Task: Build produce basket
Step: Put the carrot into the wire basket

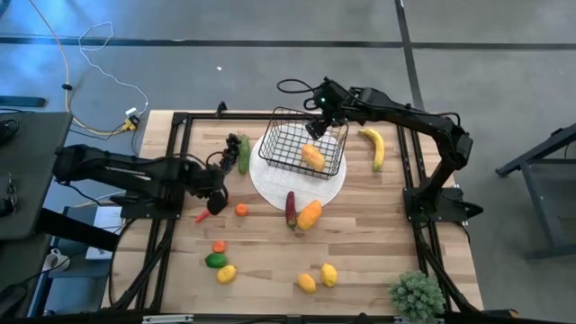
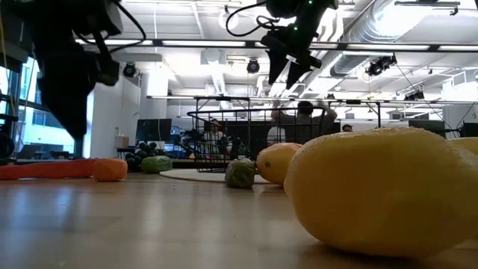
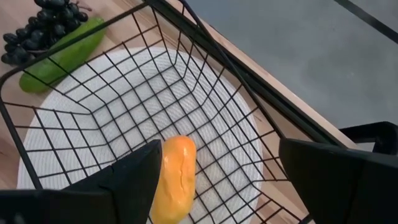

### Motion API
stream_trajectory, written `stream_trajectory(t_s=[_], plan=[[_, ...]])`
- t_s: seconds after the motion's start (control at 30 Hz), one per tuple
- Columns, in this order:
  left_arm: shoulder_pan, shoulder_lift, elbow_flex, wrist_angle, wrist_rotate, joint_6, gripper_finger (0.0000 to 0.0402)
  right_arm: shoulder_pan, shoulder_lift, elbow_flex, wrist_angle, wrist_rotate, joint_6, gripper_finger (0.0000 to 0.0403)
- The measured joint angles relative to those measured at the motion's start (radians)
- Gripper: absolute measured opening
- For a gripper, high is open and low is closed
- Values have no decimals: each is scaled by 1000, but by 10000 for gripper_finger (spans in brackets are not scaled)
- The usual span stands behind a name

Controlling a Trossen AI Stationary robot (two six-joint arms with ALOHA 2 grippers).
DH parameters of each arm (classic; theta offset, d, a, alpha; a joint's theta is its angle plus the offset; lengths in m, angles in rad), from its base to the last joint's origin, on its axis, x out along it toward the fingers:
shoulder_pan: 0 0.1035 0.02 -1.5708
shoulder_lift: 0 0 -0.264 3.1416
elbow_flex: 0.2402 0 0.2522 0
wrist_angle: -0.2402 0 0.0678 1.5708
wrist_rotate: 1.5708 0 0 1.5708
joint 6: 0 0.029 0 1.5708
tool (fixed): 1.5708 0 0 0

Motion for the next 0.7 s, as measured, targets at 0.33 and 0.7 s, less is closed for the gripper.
stream_trajectory(t_s=[0.33,0.7], plan=[[0,199,0,1,3,-20,231,0,0,0,-7,0,-27,305],[0,331,-1,58,30,-20,227,-5,0,0,-9,9,-53,305]])
